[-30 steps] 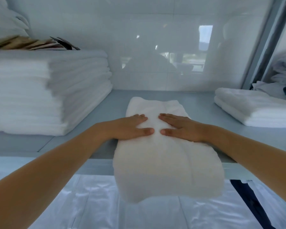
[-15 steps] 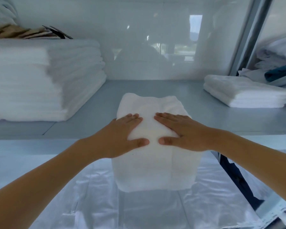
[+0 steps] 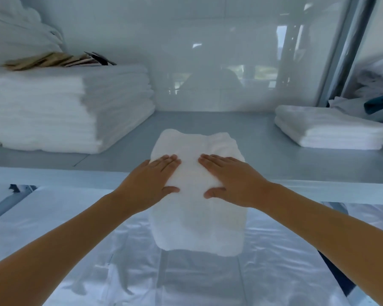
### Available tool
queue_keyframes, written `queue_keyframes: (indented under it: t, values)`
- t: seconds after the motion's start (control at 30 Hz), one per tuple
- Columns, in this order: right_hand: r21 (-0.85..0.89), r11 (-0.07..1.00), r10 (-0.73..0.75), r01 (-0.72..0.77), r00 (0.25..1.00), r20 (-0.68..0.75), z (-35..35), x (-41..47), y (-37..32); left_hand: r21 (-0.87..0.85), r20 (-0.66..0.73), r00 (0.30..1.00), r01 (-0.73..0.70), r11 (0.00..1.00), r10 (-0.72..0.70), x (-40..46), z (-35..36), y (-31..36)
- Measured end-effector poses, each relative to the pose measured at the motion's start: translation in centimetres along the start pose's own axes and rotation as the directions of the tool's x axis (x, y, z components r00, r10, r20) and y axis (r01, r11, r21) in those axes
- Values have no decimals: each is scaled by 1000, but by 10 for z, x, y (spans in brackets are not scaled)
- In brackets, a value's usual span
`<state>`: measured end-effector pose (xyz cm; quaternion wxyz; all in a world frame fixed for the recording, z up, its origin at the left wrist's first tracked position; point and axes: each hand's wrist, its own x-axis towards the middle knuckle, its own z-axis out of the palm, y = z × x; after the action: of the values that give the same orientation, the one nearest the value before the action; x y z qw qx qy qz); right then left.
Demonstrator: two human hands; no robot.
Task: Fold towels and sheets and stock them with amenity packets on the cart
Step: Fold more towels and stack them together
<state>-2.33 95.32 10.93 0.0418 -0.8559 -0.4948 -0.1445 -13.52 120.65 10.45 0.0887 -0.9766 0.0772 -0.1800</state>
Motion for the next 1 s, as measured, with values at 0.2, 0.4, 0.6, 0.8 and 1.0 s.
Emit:
queue_keyframes:
  t: [0.2,0.4,0.6,0.8,1.0]
  values:
    - [-81,996,-52,38,982,-183,7,-15,-12,112,-99,993,73,991,-62,-20,-12,26]
    - [-68,994,-106,90,953,-283,-16,-39,-34,153,-248,968,72,986,-33,-67,-43,49]
    - [-66,979,-205,195,946,-252,-26,-47,-81,159,-266,958,152,976,-105,-136,-69,44]
    - [4,965,-250,261,928,-275,-39,-32,-152,169,-305,936,236,957,-177,-212,-101,10]
    - [73,951,-267,301,916,-301,-45,-18,-217,141,-373,908,261,955,-193,-274,-121,-25]
